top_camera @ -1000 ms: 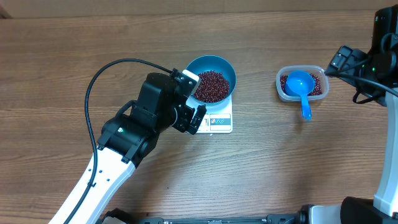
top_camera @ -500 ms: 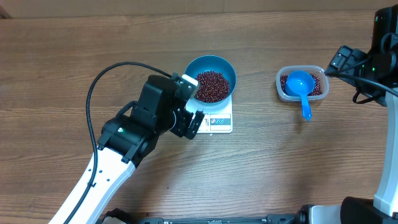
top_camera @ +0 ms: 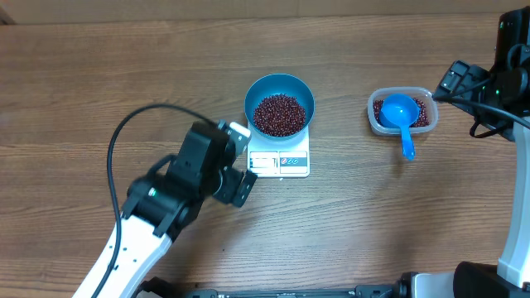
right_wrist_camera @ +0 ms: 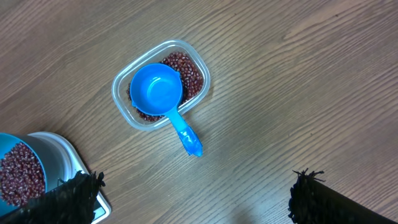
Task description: Scoop item into bowl and weigh 150g on scale
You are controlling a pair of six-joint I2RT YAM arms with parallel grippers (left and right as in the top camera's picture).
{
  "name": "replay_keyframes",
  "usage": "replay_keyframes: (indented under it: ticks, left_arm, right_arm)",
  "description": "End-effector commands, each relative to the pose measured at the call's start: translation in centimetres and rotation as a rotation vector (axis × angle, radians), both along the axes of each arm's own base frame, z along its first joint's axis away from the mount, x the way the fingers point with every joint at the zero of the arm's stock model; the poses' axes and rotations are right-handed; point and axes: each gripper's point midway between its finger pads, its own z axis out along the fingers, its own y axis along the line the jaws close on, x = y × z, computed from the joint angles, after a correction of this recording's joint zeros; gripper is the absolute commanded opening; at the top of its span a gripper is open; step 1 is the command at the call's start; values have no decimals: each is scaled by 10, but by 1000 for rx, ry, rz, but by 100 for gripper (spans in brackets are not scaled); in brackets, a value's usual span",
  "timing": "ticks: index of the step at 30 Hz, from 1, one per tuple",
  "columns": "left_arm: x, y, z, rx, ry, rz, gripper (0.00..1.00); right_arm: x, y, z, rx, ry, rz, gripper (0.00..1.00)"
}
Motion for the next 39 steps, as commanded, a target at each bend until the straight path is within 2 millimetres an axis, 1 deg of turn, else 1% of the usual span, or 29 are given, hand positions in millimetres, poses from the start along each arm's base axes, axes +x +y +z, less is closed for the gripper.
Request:
replay_keyframes:
  ticks: [1, 7, 10, 15, 18, 24, 27, 34, 39]
  left_arm:
    - [-17, 15, -16, 14, -4, 19, 100]
    - [-39, 26, -48, 9, -7, 20, 100]
    - [-45, 29, -59, -14, -37, 19, 100]
    - [-52, 27, -73, -88, -109, 15, 99]
    - [-53, 28, -76, -127, -164, 22, 99]
    - [-57, 30, -74, -186, -267, 19, 99]
    - [-60, 31, -69, -212, -316, 18, 99]
    - [-57, 44, -50, -279, -452, 69, 100]
    - [-50, 59, -32, -317, -584, 138, 99]
  right_arm:
    - [1, -1, 2, -10, -9, 5, 100]
    - [1, -1, 2, -10, -9, 5, 100]
    - [1, -1, 2, -10, -9, 5, 100]
    - [1, -1, 2, -10, -9, 5, 100]
    - [1, -1, 2, -10, -9, 5, 100]
    - [1, -1, 2, -10, -9, 5, 100]
    - [1, -1, 2, -10, -9, 5, 100]
    - [1, -1, 2, -10, -9, 5, 100]
    - [1, -1, 2, -10, -9, 5, 100]
